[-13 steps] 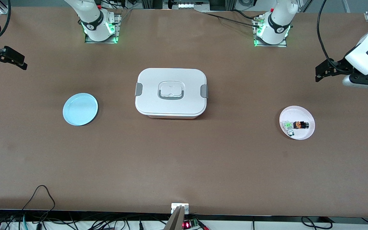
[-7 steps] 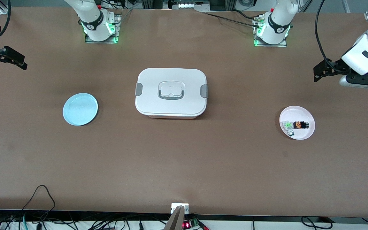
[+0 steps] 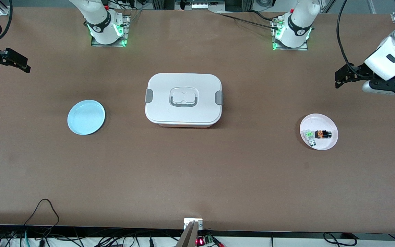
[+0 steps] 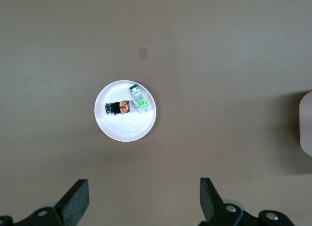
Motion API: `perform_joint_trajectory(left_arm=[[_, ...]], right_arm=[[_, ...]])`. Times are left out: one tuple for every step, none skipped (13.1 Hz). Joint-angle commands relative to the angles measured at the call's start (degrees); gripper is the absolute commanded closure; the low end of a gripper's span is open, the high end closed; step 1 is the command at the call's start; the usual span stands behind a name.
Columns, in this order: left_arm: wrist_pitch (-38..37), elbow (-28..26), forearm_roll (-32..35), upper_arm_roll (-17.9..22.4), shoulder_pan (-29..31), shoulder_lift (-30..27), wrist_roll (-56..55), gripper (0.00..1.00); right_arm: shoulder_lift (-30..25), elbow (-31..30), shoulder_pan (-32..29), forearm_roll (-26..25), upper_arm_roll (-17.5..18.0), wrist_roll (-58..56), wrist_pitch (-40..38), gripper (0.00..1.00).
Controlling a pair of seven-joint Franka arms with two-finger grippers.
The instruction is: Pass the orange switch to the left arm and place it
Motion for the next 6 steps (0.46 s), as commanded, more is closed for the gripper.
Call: perform_joint_trajectory(left_arm=[[0.21,0.33,1.17,0.23,-0.63,-0.08,-0.67,0.00],[0.21,0.33,1.17,0.23,-0.63,-0.08,-0.67,0.00],[0.21,0.33,1.17,0.32,-0.63,-0.08,-0.67,0.00],[0.21,0.33,1.17,0.23,-0.63,-0.08,-0.67,0.00],[0.21,0.33,1.17,0.32,-0.63,-0.08,-0.67,0.00],[0.21,0.33,1.17,0.23,-0.63,-0.08,-0.67,0.00]], right_arm=[[-0.03,0.32,0.07,1.04,-0.13,0.37,0.11,0.00],[-0.03,0.32,0.07,1.04,-0.13,0.37,0.02,0.00],[-0.03,0.32,0.07,0.95,-0.13,0.37,0.02,0.00],[-0.03,0.32,0.07,0.78,-0.04,0.37,-0.15,0.00],[-0.03,0.32,0.07,0.86,-0.04,0.37,-0.15,0.00],[-0.12,0.32,0.07,0.86,-0.04,0.37,-0.24,0.00]])
